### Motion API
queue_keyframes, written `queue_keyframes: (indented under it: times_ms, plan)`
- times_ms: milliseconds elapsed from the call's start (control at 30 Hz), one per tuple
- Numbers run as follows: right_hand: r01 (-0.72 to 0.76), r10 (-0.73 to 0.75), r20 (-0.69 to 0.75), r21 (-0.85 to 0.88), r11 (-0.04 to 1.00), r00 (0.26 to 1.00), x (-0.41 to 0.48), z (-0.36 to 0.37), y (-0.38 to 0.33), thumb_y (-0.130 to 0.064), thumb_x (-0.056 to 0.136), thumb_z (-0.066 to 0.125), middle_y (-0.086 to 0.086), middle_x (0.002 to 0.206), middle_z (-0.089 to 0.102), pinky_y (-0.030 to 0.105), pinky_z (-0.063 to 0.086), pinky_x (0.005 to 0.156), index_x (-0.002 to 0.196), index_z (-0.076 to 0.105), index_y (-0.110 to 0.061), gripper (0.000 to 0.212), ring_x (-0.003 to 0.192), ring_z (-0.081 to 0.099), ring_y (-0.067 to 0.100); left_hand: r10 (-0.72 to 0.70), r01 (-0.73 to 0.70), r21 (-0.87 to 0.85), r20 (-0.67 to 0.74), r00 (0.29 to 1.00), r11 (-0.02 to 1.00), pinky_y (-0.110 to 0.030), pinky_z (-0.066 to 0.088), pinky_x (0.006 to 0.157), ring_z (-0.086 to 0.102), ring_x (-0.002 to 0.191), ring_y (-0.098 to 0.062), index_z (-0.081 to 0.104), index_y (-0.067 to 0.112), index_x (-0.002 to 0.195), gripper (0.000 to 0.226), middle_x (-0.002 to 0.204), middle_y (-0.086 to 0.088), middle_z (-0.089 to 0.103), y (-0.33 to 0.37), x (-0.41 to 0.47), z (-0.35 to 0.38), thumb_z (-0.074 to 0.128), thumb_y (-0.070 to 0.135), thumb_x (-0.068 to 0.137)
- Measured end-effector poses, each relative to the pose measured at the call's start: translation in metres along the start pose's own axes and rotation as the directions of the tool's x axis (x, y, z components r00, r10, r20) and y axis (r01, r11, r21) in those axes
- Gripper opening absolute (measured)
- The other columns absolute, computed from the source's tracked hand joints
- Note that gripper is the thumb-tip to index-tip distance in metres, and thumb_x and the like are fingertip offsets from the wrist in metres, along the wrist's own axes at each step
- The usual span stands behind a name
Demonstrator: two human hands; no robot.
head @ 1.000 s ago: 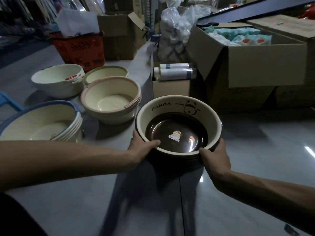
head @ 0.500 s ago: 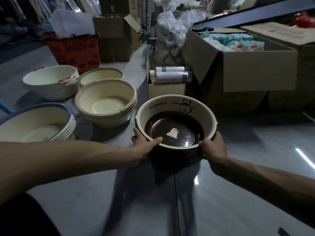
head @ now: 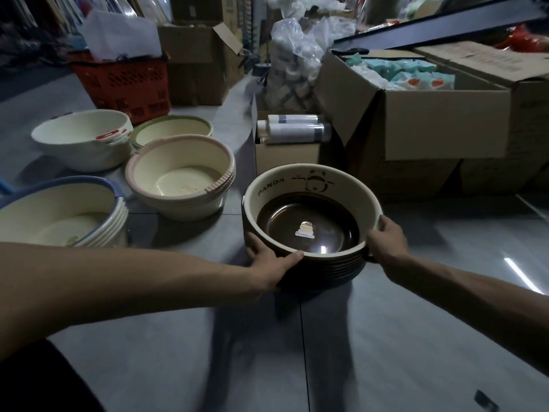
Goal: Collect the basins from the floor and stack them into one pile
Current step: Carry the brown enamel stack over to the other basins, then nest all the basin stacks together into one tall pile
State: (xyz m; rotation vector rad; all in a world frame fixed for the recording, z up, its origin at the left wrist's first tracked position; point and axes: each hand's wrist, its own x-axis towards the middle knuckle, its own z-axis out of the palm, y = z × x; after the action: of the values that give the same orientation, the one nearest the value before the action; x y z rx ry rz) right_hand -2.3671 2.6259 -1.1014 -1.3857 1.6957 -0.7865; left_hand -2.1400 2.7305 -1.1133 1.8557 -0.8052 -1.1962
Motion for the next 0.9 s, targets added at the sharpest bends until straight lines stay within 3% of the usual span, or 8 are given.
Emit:
queue_keyframes:
  times_ms: [133,233,333,500,567,633,767,900]
  plan:
    - [0.013,-0.011,0.025,-0.088,0.996,1.0,0.009,-0.006,-0.005,-0.005,0.089,0.059,0.011,0.109,0.065,0.051,0.064,0.072,0.135,0.05,-0.021,0.049,0.09,0.07,0.029,0.011,-0.007,0.069,-0.057,0.998,0.998,-0.053,0.062,0.084,0.029,0.146,-0.033,-0.009,0.021,0.159,0.13,0.165,-0.007,0.005,0.009,0.004,0.007,0.087,0.046,0.076]
    - [0.047,-0.035,0.059,-0.217,0.975,0.998,0.0,-0.006,-0.012,-0.006,0.089,0.058,0.01,0.111,0.063,0.04,0.062,0.068,0.143,0.042,-0.022,0.059,0.092,0.067,0.027,0.026,-0.009,0.16,-0.106,0.994,0.987,-0.05,0.061,0.087,0.044,0.133,-0.031,0.017,0.019,0.142,0.114,0.151,-0.011,0.03,0.009,0.005,-0.001,0.092,0.054,0.064]
    - [0.119,-0.089,0.095,-0.384,0.916,0.991,-0.013,-0.001,-0.016,-0.015,0.094,0.057,0.012,0.112,0.061,0.031,0.053,0.064,0.144,0.036,-0.019,0.054,0.089,0.063,0.024,0.031,-0.014,0.224,-0.072,0.997,0.974,-0.045,0.062,0.084,0.055,0.122,-0.029,0.022,0.021,0.123,0.096,0.133,-0.005,0.042,0.013,0.006,-0.012,0.09,0.055,0.066]
    - [0.232,-0.226,0.098,-0.675,0.7,0.969,-0.027,0.01,-0.017,-0.037,0.094,0.057,0.023,0.147,0.03,0.05,0.052,0.1,0.144,0.029,-0.024,0.059,0.128,0.043,0.038,0.077,-0.08,0.331,0.021,0.997,0.94,-0.035,0.054,0.077,0.057,0.108,-0.023,0.026,0.02,0.139,0.089,0.129,-0.002,0.057,0.025,0.006,-0.043,0.084,0.048,0.078]
    - [0.335,-0.316,0.181,-0.765,0.551,0.931,-0.033,0.014,-0.027,-0.041,0.093,0.061,0.026,0.16,0.016,0.055,0.034,0.118,0.156,0.019,-0.027,0.076,0.147,0.023,0.044,0.131,-0.181,0.515,0.131,0.983,0.838,-0.036,0.053,0.09,0.06,0.113,-0.022,0.035,0.02,0.142,0.086,0.132,-0.003,0.06,0.033,0.001,-0.065,0.082,0.047,0.075]
    - [0.427,-0.361,0.277,-0.782,0.455,0.891,-0.042,0.021,-0.044,-0.041,0.095,0.061,0.025,0.166,0.004,0.052,0.015,0.124,0.162,0.007,-0.029,0.087,0.154,0.007,0.043,0.111,-0.275,0.762,0.261,0.959,0.586,-0.033,0.052,0.09,0.062,0.113,-0.021,0.05,0.019,0.137,0.067,0.132,-0.005,0.064,0.042,-0.008,-0.088,0.075,0.044,0.081]
    - [0.556,-0.416,0.399,-0.737,0.384,0.817,-0.065,0.049,-0.074,-0.041,0.098,0.054,0.024,0.168,0.0,0.05,0.01,0.125,0.163,0.005,-0.031,0.082,0.156,0.002,0.039,-0.05,-0.255,0.952,0.267,0.963,0.167,-0.035,0.051,0.088,0.063,0.116,-0.028,0.061,0.015,0.135,0.054,0.132,-0.008,0.064,0.05,-0.02,-0.133,0.062,0.049,0.094]
    - [0.659,-0.423,0.52,-0.681,0.32,0.742,-0.085,0.089,-0.11,-0.04,0.098,0.052,0.023,0.168,-0.001,0.05,0.008,0.125,0.162,0.01,-0.031,0.078,0.156,-0.001,0.038,-0.016,-0.26,0.954,0.265,0.964,0.147,-0.036,0.053,0.093,0.063,0.114,-0.027,0.065,0.014,0.13,0.049,0.13,-0.007,0.066,0.051,-0.026,-0.2,0.059,0.048,0.096]
